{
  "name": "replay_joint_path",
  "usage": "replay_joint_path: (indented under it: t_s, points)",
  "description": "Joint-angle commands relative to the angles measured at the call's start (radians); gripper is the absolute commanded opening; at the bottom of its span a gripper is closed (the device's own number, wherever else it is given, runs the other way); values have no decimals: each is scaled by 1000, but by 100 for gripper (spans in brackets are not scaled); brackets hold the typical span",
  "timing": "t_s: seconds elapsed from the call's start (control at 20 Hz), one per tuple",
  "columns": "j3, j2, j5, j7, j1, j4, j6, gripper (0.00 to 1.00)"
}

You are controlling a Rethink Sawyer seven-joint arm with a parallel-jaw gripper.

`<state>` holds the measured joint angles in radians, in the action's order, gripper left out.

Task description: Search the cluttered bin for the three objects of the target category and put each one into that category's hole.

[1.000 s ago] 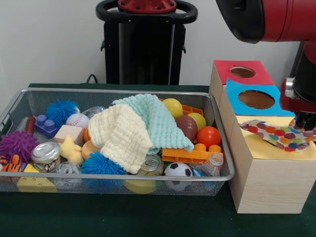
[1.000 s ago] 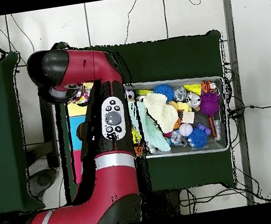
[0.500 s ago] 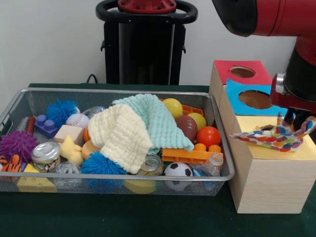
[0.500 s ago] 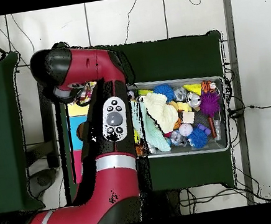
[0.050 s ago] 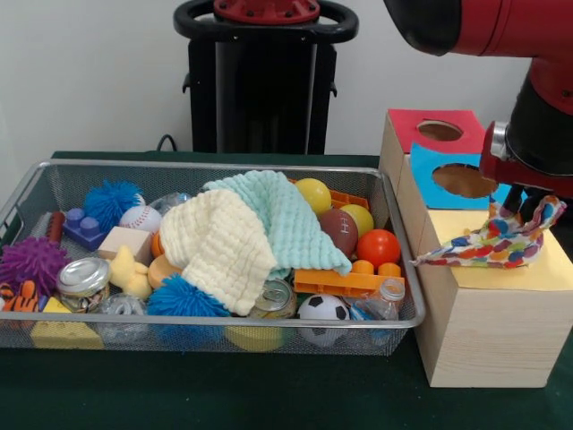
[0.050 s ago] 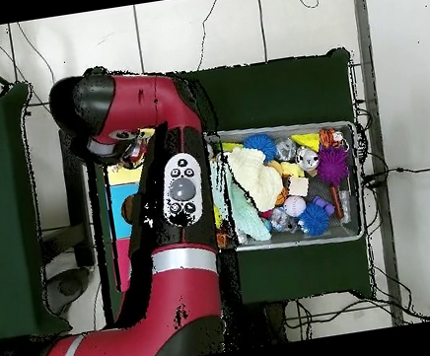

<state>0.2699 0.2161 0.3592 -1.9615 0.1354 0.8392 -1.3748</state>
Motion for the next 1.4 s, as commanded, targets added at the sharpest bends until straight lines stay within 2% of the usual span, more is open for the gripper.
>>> replay_joint_path:
  t_s: [0.05, 0.25, 0.75, 0.9, 1.0, 1.15, 1.2, 1.4]
  points:
    - [-30, -17, -21, -241, -18, 61, -173, 0]
    - [-44, -10, -7, -250, -3, 109, -178, 0]
    - [-42, -17, 5, -303, 42, 110, -231, 0]
    - [-42, -20, 9, -310, 53, 109, -220, 0]
    - [-45, -16, 9, -295, 60, 114, -178, 0]
    - [-42, -15, -4, -264, 74, 124, -43, 0]
    - [-33, -17, -15, -263, 81, 115, -26, 0]
    - [-24, -30, -3, -323, 101, 70, -155, 0]
